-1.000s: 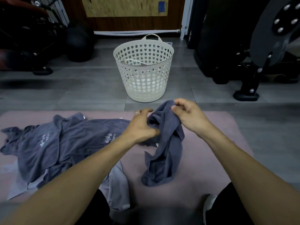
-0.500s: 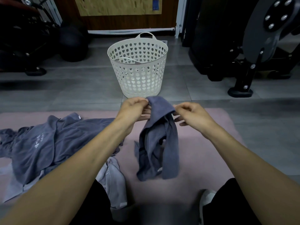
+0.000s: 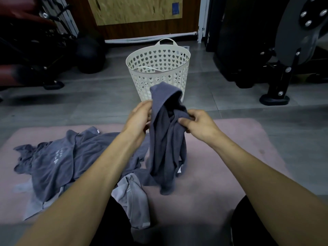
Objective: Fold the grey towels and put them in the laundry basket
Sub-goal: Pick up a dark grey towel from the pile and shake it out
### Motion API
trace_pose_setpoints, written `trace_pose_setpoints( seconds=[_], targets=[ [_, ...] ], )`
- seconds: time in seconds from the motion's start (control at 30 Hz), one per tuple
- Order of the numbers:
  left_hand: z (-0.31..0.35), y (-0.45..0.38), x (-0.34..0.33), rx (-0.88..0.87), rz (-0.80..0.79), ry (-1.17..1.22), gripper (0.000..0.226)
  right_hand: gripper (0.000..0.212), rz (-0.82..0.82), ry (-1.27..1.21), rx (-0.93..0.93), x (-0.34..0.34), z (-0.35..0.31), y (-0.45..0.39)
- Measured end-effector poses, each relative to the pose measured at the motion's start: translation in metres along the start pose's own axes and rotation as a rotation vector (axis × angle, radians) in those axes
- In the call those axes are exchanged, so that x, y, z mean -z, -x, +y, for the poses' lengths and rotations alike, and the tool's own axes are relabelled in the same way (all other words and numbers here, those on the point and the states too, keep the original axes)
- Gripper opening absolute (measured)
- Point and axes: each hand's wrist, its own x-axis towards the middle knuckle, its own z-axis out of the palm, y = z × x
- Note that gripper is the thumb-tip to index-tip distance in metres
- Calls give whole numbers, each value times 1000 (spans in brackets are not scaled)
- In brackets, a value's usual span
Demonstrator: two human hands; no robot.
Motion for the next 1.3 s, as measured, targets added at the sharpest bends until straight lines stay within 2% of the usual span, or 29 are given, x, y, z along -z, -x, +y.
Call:
trace_pose_setpoints(
  seconds=[0.07,0.1,0.17,0.2,0.23,0.3,0.37,0.43,0.57,0.7,0.8,0.87,1.03,1.1,1.23,1.3],
  targets=[
    [-4,5,2,27,-97,-160,24,11,0,-141,-11,1,-7,-2],
    [-8,6,5,37,-161,-256,26,10,13,-195,-12,2,-10,-3],
    [-13,7,14,38,-299,-511,56,9,53,-230,2,5,-11,-4],
    [-14,9,16,59,-367,-635,63,8,67,-223,0,6,-10,-4],
    [-17,10,18,92,-440,-735,68,8,70,-217,-12,7,-9,-4],
    [-23,13,15,142,-533,-772,68,8,62,-225,-62,8,-8,-2],
    [-27,16,7,98,-487,-699,41,9,79,-251,-94,9,-9,1],
    [-28,15,1,25,-325,-638,16,13,104,-271,-102,11,-11,3],
    [-27,10,-4,59,-144,-404,22,5,121,-326,-100,14,-10,6],
    [-13,3,-13,186,37,34,20,7,183,-187,-119,16,-8,9],
    [-6,-5,-12,275,108,357,13,19,-46,-159,-156,17,-6,18],
    [-5,-6,-11,272,91,411,11,33,-165,-88,-174,12,-3,21],
    [-3,-1,-9,212,52,423,11,22,-46,-126,-141,-3,2,11],
    [-2,6,-7,189,-8,265,14,14,-56,-214,-136,-4,-1,8],
    [-16,18,2,201,-167,-197,54,22,-71,-291,-98,-5,-6,3],
    [-28,22,2,242,-141,-273,42,22,-52,-324,-64,-4,-7,3]
  ],
)
